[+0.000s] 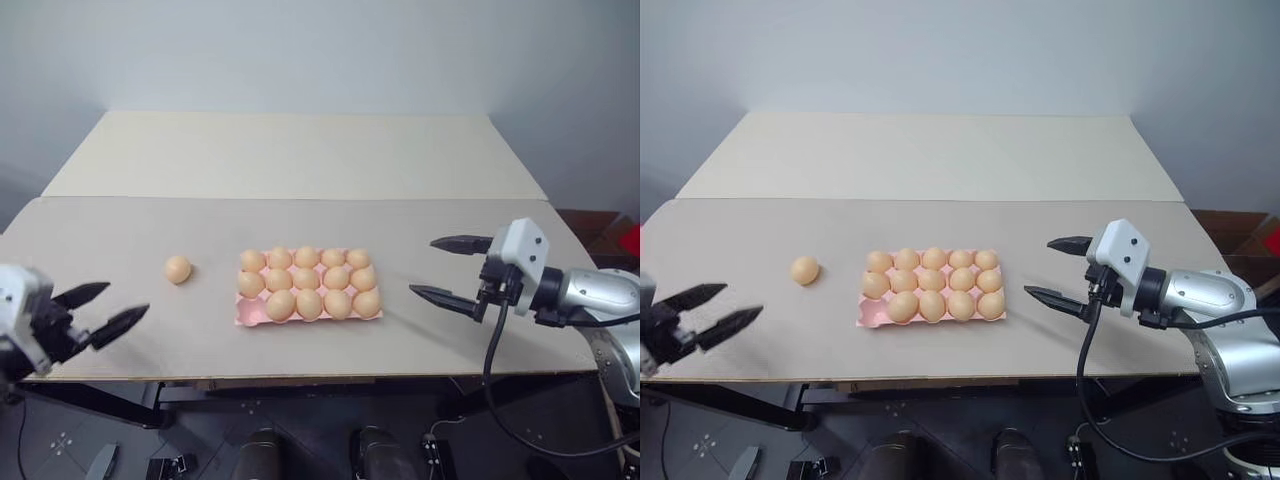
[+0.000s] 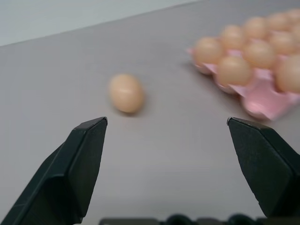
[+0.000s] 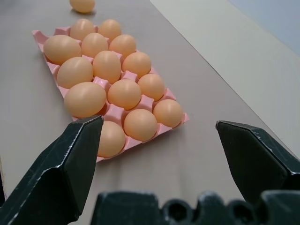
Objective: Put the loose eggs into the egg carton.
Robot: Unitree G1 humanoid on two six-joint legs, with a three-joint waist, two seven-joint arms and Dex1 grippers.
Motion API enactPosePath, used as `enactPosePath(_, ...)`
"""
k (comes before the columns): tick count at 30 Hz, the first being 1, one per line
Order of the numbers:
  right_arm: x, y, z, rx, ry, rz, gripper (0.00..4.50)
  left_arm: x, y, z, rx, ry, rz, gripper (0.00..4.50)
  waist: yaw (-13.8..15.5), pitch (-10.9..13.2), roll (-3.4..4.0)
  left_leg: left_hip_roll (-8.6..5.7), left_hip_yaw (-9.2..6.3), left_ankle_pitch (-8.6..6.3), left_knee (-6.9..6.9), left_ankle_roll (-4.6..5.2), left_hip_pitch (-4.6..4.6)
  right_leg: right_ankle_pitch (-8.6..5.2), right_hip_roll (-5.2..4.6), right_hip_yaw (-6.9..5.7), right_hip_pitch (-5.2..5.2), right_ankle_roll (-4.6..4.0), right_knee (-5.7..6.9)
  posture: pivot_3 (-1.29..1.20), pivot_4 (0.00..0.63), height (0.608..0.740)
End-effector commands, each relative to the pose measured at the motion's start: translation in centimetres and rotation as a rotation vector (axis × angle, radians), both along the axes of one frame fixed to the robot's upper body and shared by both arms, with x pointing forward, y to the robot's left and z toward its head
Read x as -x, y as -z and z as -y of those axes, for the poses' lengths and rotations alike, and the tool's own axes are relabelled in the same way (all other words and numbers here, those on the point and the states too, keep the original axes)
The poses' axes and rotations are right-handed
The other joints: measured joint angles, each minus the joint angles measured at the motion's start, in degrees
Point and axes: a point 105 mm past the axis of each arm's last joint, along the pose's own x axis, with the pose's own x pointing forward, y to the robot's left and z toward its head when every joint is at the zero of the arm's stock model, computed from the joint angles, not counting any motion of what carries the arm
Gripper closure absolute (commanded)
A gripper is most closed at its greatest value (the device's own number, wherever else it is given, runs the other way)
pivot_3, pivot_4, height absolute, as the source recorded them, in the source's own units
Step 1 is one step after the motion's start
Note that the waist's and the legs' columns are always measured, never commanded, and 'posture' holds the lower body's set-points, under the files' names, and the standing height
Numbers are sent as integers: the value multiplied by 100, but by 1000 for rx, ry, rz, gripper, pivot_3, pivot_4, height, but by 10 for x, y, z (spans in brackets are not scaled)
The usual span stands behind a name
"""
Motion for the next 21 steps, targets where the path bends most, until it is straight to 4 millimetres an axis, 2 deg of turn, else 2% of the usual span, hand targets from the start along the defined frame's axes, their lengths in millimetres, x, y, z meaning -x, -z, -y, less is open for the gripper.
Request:
enactPosePath(1, 3, -14, -3, -2, -11, 56, 0, -25, -1, 7, 28, -80, 8, 37, -21, -2, -3, 0, 1, 0, 0, 0, -1, 7, 0, 1, 1, 9, 0, 0, 150, 740)
enactPosePath(4, 5, -15, -4, -2, -12, 59, 0, -52, 1, 14, 67, -144, -8, 37, -32, -2, -4, -3, 1, -1, 0, 0, -6, 40, 1, 5, -2, 0, -5, 0, 150, 740)
enactPosePath(9, 10, -16, -5, -3, -13, 63, 0, -87, 18, 18, 80, -288, -104, 37, -63, -3, -7, -5, 1, 0, 0, 0, -6, 44, 4, 6, -2, 2, -3, 0, 150, 740)
enactPosePath(16, 14, -17, -5, -9, 2, 70, 0, -107, 51, 32, 111, -337, -288, 37, -80, -3, -8, -6, -3, 0, 0, 0, -8, 45, 6, 5, -2, 4, -1, 0, 150, 740)
enactPosePath(19, 14, -18, -4, -15, 12, 73, 0, -111, 53, 34, 104, -338, -295, 635, -77, -3, -8, -9, -3, 0, 0, 0, -5, 45, 4, 5, 0, 5, -1, 0, 150, 740)
enactPosePath(21, 15, -19, -3, -19, 20, 76, 0, -113, 53, 35, 105, -334, -286, 1266, -80, -3, -8, -9, -3, 0, 0, 0, -4, 45, 4, 6, 0, 5, 0, 0, 150, 740)
